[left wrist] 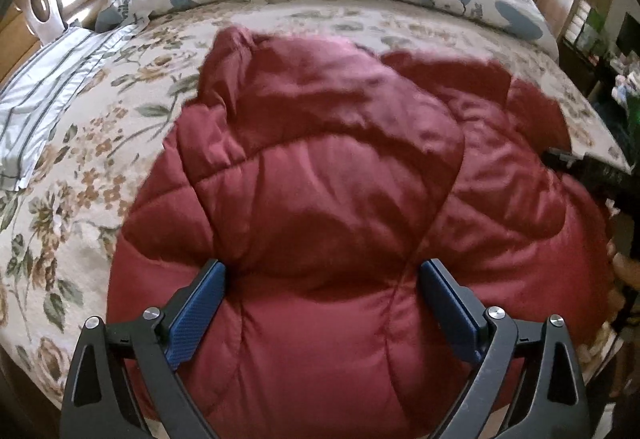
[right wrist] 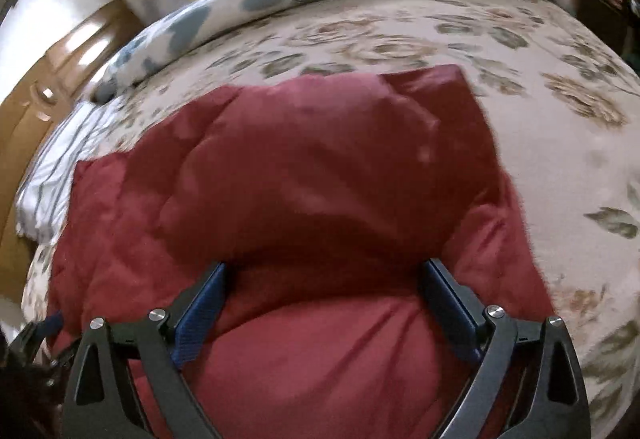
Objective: Fold large clothes
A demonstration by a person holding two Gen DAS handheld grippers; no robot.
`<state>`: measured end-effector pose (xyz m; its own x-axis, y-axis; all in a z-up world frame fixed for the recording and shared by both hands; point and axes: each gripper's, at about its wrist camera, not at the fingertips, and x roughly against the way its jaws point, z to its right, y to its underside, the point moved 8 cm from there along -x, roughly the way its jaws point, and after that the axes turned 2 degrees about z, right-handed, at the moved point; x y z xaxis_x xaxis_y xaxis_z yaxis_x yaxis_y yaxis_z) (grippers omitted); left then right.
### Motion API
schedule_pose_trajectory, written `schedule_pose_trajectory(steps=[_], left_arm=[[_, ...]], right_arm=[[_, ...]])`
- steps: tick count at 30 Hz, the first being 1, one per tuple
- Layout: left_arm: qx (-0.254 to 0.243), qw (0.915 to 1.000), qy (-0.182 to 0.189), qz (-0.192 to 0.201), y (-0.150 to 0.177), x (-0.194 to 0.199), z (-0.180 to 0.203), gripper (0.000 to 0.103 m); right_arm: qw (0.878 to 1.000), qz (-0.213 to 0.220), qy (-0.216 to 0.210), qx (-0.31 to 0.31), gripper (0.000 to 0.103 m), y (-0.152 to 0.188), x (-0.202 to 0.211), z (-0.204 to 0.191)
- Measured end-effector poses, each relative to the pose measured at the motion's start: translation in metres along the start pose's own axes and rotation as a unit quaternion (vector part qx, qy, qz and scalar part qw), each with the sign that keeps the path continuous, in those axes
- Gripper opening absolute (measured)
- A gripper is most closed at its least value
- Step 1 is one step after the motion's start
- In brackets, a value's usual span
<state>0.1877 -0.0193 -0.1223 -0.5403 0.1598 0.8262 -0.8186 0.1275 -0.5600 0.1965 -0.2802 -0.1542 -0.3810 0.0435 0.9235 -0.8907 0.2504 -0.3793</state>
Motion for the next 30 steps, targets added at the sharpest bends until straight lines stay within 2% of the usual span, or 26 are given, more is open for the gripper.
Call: schedule_pose_trajectory(steps=[5,9,13,18,23,30], left_arm=[[0.054,0.9985,0.005,0.001,-0.036,-0.012,-0.021,0.09],[0.088,0.9951,-0.008,-0.044,-0.051,-0.053,-0.043,0.09],[0.097,0.9933,-0.018,-0.061,-0.059,-0.077,-0.05,0.091],[0.095,0.9934,-0.03,-0.057,-0.062,-0.097,-0.052,0.092],[0.093,0.9944,-0.03,-0.041,-0.061,-0.085,-0.049,0.089],[0.068,0.9976,-0.017,0.004,-0.034,-0.019,-0.027,0.089]], right_arm=[[1.0,0.003,-0.003,-0.006,0.095,0.001,-0.001,0.005],[1.0,0.004,-0.005,-0.01,0.095,0.0,-0.001,0.004],[1.0,0.008,-0.006,-0.015,0.095,0.0,-0.003,0.007],[1.0,0.015,-0.003,-0.02,0.095,0.001,-0.004,0.009],[1.0,0.019,-0.006,-0.02,0.095,0.001,-0.003,0.009],[0.999,0.037,0.0,-0.011,0.096,0.004,0.016,0.006]])
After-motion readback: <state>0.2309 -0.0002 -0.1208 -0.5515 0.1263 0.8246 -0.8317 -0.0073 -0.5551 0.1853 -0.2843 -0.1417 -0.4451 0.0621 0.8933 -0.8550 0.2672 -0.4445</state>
